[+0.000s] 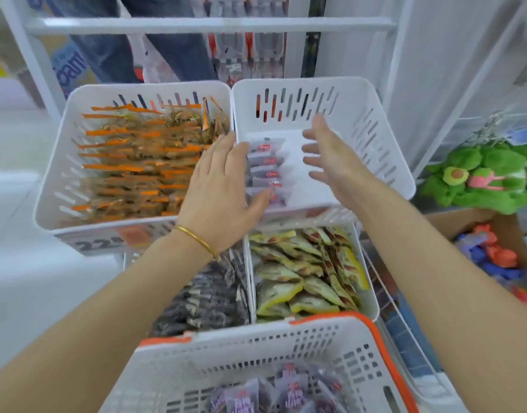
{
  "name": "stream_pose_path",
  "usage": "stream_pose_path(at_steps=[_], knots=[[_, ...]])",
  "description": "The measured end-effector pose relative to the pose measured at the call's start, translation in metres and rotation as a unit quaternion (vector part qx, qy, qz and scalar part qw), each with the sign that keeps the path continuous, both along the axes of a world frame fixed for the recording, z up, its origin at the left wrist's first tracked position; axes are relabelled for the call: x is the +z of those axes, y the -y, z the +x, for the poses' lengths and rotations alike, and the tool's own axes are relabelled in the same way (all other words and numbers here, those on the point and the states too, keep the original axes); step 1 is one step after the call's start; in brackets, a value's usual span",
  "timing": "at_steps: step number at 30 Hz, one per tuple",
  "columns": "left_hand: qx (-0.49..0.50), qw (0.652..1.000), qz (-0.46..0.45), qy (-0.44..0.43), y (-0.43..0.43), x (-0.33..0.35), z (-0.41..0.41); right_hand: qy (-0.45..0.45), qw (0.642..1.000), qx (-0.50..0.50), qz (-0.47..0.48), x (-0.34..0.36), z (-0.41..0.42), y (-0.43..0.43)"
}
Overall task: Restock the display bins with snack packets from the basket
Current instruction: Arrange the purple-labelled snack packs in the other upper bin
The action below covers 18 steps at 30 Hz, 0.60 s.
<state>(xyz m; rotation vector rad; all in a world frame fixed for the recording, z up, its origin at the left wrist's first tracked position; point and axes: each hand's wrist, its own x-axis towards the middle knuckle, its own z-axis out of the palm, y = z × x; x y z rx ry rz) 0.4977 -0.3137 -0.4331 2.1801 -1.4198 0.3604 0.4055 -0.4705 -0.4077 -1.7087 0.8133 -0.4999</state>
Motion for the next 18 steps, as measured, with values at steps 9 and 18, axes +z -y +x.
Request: stream_pose_path(at_steps=[9,18], knots=[[-0.135,0.953,0.27,-0.015,-0.137,-0.114,-0.129,-0.141,0.987,0.069,0.028,-0.15,-0.179,-0.137],[-0.101,0.892,0.44,-0.023,-0.155,-0.146,-0.149,-0.47,0.841,0.094,-0.25,-0.298,-0.202,-0.136]])
